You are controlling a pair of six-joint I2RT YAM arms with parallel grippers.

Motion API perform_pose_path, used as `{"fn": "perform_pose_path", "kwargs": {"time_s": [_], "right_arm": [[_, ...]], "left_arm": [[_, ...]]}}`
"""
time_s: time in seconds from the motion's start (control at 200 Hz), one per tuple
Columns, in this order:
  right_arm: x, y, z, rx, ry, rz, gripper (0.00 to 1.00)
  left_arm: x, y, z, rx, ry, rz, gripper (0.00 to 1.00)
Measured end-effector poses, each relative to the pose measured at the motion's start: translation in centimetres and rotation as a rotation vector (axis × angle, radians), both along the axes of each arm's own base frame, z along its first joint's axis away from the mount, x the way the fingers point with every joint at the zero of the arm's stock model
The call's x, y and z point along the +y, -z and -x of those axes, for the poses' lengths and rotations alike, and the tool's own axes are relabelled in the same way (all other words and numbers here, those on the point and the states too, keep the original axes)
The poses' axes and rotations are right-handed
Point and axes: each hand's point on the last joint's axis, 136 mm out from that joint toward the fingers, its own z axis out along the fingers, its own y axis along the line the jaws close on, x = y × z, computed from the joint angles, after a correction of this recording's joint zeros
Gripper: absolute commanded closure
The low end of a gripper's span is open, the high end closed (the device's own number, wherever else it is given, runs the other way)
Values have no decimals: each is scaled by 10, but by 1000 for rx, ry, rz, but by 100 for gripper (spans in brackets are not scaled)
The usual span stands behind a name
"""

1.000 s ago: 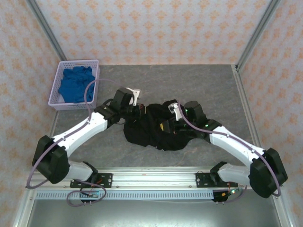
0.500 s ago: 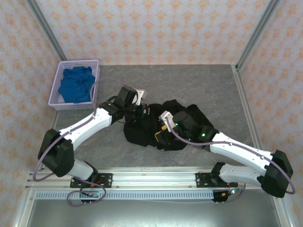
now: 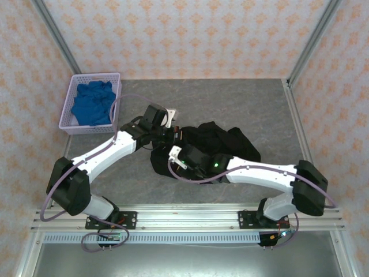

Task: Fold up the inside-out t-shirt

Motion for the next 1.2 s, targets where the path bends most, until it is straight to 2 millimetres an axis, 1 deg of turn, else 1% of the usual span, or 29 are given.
{"fn": "perform_pose_path", "kwargs": {"time_s": [0.115,0.17,0.22,0.28,0.335,0.405,0.47,0.565,0.666,0.816,0.961,1.041,1.201], "right_arm": [[-9,20,-5,-8,14,105,57],[-14,26,-7,-6,22,139,58],[-19,28,-10,-15,31,164,66],[-25,28,-14,-26,53,181,80],[-28,28,-19,-33,72,185,88],[-33,25,-23,-26,100,165,96],[-40,19,-26,-12,128,120,100],[-53,8,-27,22,170,27,100],[-60,-2,-27,68,205,-87,100],[-65,-8,-26,165,245,-258,100],[-78,-16,-31,255,311,-437,100],[-83,-21,-36,294,343,-534,100],[-93,-26,-42,357,401,-671,100]], "left_arm": [[0,0,1,3,1,-3,100],[0,-1,1,5,2,-5,100],[0,-2,1,4,2,-5,100],[1,-1,1,6,2,-6,100],[1,-1,1,8,2,-7,100],[1,-1,1,8,2,-7,100],[1,-1,1,8,2,-7,100],[1,-1,1,8,2,-7,100],[0,1,1,13,4,-7,100],[-3,4,-2,23,8,-8,100],[-5,6,-1,34,16,-4,100],[-5,6,0,36,19,-1,94],[-5,6,0,35,19,-1,74]]}}
